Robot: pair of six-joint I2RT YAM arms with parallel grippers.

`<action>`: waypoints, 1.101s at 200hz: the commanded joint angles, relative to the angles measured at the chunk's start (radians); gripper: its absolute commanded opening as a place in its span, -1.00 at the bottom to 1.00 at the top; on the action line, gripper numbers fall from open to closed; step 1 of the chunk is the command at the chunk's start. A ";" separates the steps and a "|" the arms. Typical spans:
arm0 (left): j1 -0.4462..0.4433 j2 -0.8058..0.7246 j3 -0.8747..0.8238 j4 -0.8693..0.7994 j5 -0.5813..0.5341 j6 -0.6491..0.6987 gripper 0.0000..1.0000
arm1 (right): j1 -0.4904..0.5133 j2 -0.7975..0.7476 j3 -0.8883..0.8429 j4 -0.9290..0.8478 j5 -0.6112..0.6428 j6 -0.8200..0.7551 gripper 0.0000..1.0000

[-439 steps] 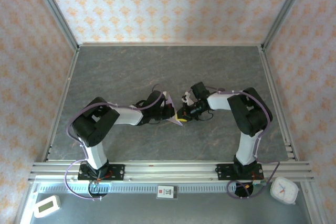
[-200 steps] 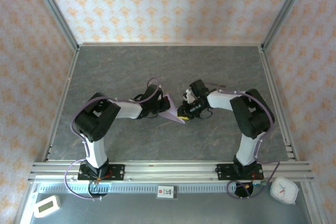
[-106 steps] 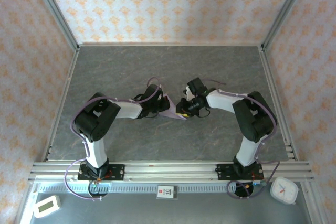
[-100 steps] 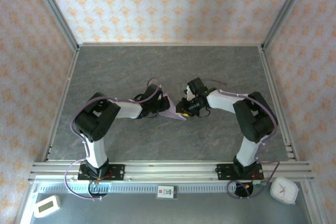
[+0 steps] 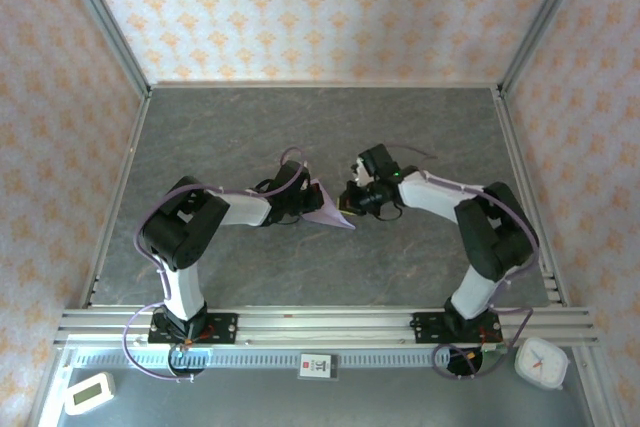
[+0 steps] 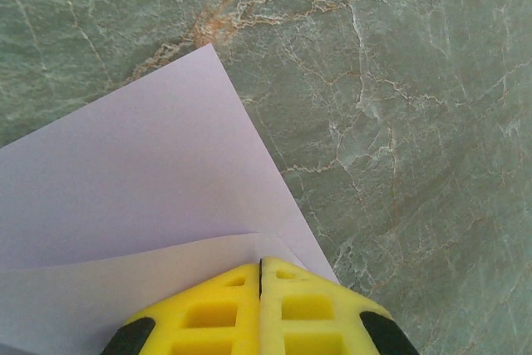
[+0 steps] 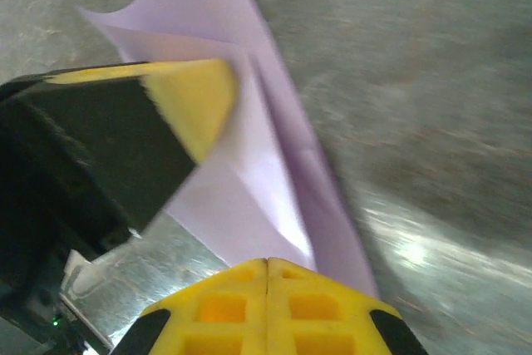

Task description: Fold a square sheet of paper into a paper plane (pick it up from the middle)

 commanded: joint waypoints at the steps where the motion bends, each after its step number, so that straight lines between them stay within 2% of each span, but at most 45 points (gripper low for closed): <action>1: 0.009 0.040 -0.027 -0.090 -0.049 0.028 -1.00 | 0.031 0.067 0.065 0.016 -0.020 -0.011 -1.00; 38: 0.009 0.038 -0.028 -0.093 -0.053 0.028 -1.00 | 0.037 0.169 0.108 0.039 -0.021 -0.013 -1.00; 72: 0.009 0.041 -0.035 -0.094 -0.059 0.030 -1.00 | 0.035 0.215 0.058 0.060 0.004 -0.022 -1.00; 171: 0.009 0.044 -0.051 -0.103 -0.081 0.036 -1.00 | 0.015 0.021 -0.231 0.133 -0.023 -0.026 -1.00; 220: 0.009 0.039 -0.062 -0.099 -0.085 0.038 -1.00 | -0.007 -0.030 -0.389 0.191 0.020 0.045 -1.00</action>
